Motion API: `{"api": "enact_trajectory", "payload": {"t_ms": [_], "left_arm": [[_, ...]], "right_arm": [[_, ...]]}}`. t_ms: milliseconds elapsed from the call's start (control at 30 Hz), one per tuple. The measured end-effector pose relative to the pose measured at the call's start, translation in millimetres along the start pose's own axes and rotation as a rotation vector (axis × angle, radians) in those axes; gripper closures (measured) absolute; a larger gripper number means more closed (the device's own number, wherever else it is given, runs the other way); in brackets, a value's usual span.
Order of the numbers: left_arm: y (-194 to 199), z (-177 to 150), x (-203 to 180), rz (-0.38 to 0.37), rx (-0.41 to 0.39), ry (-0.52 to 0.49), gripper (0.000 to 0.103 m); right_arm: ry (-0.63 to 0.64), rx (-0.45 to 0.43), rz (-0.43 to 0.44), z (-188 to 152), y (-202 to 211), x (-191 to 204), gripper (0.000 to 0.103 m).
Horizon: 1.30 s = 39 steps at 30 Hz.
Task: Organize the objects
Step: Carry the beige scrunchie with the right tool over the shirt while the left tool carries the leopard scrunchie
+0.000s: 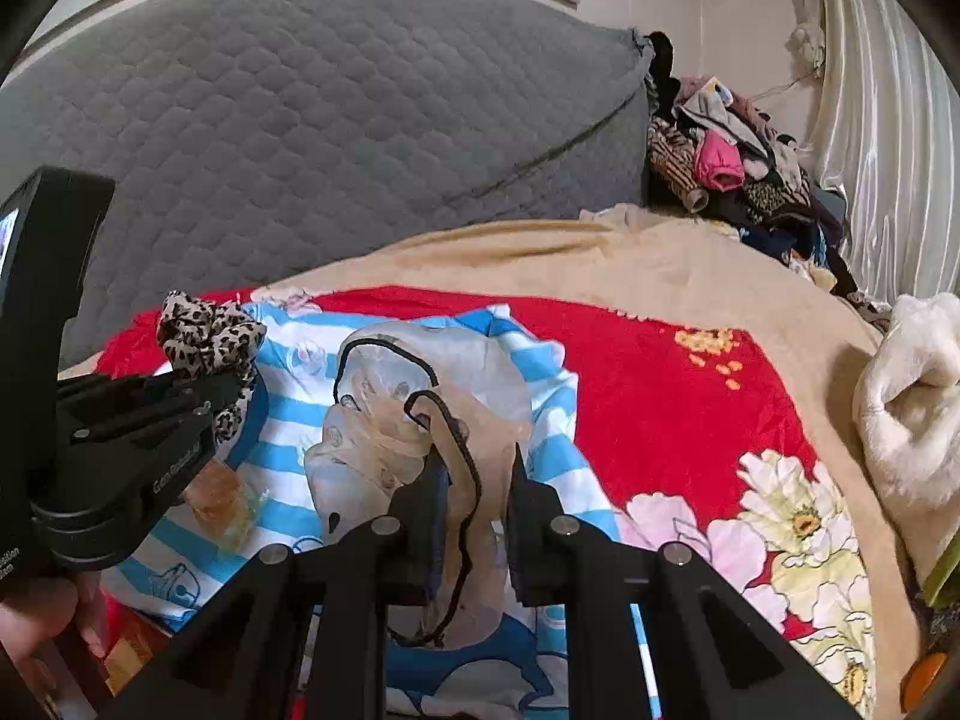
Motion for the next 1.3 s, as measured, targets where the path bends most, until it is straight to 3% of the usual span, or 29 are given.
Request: {"api": "enact_trajectory", "payload": {"t_ms": [800, 1133, 1300], "left_arm": [[-49, -18, -21, 0.004, 0.065, -0.043, 0.089], [-60, -29, -20, 0.010, 0.129, -0.032, 0.080], [-61, -32, -21, 0.012, 0.153, -0.043, 0.066]], "right_arm": [[-0.002, 0.087, -0.019, -28, -51, -2, 0.086], [-0.007, 0.114, -0.021, -36, -56, -4, 0.083], [-0.007, 0.120, -0.028, -37, -55, -8, 0.081]]}}
Point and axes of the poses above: each gripper's, at about its wrist camera, not at the fingertips, and y roughly against the way its jaws point, x to its left, z to its top, the point moved 10 cm from there along -y, roughly the way its jaws point, and after that the axes turned 4 degrees about x, right-handed, at the moved point
